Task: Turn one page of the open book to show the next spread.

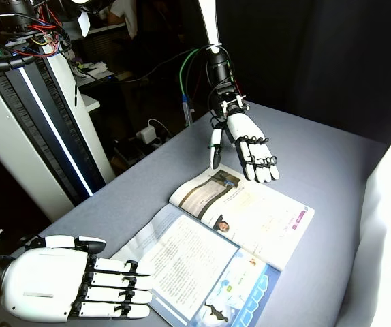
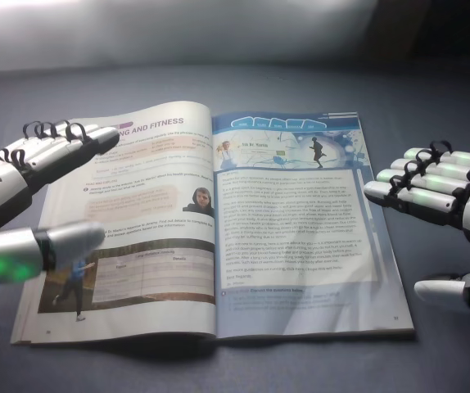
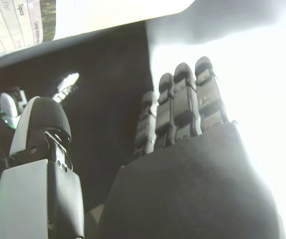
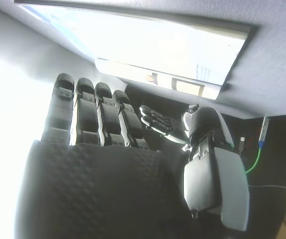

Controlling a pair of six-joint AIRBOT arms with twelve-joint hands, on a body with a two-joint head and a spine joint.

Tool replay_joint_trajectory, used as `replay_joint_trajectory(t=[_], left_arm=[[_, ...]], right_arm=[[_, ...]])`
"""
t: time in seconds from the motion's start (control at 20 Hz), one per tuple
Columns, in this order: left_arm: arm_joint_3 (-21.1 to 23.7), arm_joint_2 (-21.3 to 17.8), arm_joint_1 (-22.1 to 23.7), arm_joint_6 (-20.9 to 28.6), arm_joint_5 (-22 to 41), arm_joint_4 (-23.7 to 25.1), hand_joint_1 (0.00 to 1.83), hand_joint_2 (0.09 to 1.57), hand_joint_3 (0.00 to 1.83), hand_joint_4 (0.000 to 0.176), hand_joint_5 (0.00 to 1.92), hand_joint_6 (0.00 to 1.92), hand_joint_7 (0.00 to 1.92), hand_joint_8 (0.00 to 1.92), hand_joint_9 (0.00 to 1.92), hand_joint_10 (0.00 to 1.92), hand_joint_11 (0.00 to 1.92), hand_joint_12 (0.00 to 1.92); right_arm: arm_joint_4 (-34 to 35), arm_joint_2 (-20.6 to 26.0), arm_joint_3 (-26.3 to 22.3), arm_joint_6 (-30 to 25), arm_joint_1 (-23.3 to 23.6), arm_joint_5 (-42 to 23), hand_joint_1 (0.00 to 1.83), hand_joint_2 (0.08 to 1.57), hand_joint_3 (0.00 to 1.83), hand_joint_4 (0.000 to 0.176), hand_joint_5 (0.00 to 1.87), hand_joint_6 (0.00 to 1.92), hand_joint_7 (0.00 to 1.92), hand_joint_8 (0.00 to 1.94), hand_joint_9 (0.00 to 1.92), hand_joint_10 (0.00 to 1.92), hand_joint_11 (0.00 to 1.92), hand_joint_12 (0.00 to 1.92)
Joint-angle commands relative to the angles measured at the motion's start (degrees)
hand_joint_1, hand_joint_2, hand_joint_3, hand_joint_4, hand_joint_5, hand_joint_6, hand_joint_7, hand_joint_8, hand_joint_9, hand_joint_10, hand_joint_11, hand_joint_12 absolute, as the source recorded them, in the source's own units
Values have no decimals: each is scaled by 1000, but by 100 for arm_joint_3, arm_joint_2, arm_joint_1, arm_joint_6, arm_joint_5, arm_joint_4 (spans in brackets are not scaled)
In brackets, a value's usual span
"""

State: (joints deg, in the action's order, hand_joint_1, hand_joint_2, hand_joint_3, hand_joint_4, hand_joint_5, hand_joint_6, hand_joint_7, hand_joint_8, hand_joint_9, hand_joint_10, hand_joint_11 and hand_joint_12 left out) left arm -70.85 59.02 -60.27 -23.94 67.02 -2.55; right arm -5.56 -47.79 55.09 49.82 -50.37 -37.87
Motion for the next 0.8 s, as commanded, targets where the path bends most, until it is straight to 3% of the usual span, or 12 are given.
replay_joint_trajectory(t=[0.0, 0.1, 0.3, 0.45, 0.55, 0.65, 0.7, 0.75], left_arm=[[10, -52, 11, 31, 692, -114, 139, 1279, 37, 67, 0, 0, 0, 0, 0, 0, 0, 0], [12, -61, -21, 31, 687, -134, 125, 1276, 23, 81, 0, 0, 0, 0, 0, 0, 0, 0], [29, -108, -141, 31, 746, -254, 172, 1290, 20, 54, 0, 0, 0, 0, 0, 0, 0, 0], [57, -163, -219, 30, 779, -313, 160, 1284, 13, 70, 0, 0, 0, 0, 0, 0, 0, 0], [74, -195, -278, 30, 804, -361, 193, 1285, 11, 68, 5, 2, 0, 0, 0, 0, 0, 0], [102, -226, -351, 29, 821, -402, 204, 1289, 12, 70, 5, 1, 0, 0, 0, 0, 0, 0], [118, -238, -393, 29, 839, -429, 192, 1300, 15, 63, 6, 2, 0, 0, 0, 0, 0, 0], [133, -246, -440, 29, 863, -460, 150, 1302, 14, 69, 0, 0, 0, 0, 0, 0, 0, 0]], right_arm=[[50, 1, 25, -25, 74, -551, 257, 1239, 20, 0, 0, 0, 0, 0, 0, 0, 0, 0], [-40, -49, 61, -54, 115, -457, 269, 1234, 13, 0, 0, 0, 0, 0, 0, 0, 0, 0], [-509, -308, 278, -401, 368, -72, 250, 1234, 7, 0, 0, 0, 0, 0, 0, 0, 0, 0], [-735, -544, 450, -534, 486, 248, 312, 1223, 0, 0, 0, 0, 0, 0, 0, 0, 0, 0], [-763, -698, 565, -561, 491, 432, 305, 1218, 0, 0, 0, 0, 0, 0, 0, 0, 0, 0], [-772, -806, 645, -568, 489, 609, 256, 1215, 0, 0, 0, 0, 0, 0, 0, 0, 0, 0], [-774, -839, 667, -568, 482, 660, 183, 1205, 0, 0, 0, 0, 0, 0, 0, 0, 0, 0], [-774, -868, 684, -571, 474, 704, 121, 1193, 0, 0, 0, 0, 0, 0, 0, 0, 0, 0]])
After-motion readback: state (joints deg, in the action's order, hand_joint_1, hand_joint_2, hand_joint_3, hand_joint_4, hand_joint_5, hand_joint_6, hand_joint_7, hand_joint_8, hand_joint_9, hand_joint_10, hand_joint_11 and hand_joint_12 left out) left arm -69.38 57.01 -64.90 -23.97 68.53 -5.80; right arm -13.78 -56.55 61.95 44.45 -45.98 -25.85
